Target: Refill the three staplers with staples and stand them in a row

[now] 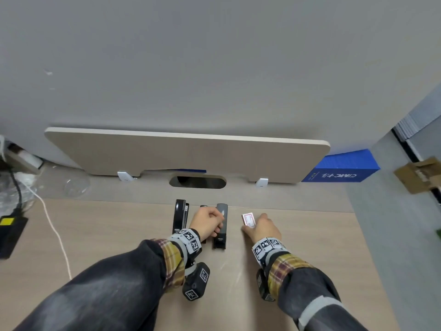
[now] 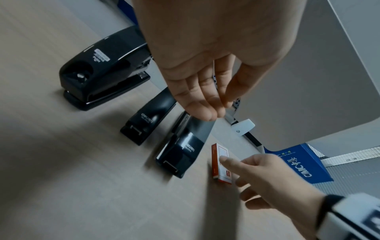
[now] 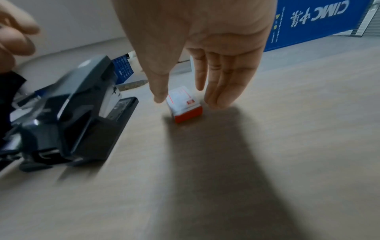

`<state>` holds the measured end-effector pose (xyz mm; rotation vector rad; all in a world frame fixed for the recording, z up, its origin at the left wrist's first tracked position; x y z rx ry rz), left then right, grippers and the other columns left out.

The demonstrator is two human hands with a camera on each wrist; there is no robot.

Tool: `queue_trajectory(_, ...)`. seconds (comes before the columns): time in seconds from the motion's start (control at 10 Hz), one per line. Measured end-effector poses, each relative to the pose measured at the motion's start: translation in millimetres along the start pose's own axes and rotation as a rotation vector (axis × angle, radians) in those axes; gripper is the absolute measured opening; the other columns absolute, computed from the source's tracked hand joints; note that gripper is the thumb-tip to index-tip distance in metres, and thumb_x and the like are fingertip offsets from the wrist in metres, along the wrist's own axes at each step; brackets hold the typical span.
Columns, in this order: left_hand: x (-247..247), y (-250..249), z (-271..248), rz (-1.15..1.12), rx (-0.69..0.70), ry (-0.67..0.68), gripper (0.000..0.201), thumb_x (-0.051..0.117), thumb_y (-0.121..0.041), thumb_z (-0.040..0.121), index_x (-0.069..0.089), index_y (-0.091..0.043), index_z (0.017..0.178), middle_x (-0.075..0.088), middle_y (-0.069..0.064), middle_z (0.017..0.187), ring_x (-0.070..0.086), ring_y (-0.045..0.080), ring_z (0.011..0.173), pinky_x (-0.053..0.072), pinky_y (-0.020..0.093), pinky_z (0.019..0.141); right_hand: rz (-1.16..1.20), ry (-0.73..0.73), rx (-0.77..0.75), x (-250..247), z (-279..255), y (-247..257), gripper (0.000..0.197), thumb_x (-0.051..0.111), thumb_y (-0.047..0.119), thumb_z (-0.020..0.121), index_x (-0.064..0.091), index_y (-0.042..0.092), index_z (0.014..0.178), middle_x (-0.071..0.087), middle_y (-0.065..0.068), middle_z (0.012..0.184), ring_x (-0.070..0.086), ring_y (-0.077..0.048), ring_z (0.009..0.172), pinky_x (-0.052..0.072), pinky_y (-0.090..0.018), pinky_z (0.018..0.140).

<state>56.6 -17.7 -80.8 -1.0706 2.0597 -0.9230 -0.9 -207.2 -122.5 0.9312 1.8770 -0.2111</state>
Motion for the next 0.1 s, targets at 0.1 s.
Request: queue_trajectory(0.1,-5.3,-5.6,-0.7,0.003,0.018,-0.015,0.013,0.055,-0.005,0.090,0.061,-0.009,0.079,0.062,0.010,0.070,0.054,0.017,0.052,0.046,0.024,0.047,0.017,-0.098,-0.060,-27.8,-6.4,3.4,0.037,0.051,0.044,0.089,0.053,0.011,0.105,0.063,-0.010,0.106,0.062,-0.031,0.097,0.046,-0.034,0.077)
Point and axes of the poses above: each hand's wrist, its own z-axis towards the middle knuckle, its own x-axis out of the palm, y = z × x, the point moved 5 cm from there along z, towards the middle knuckle
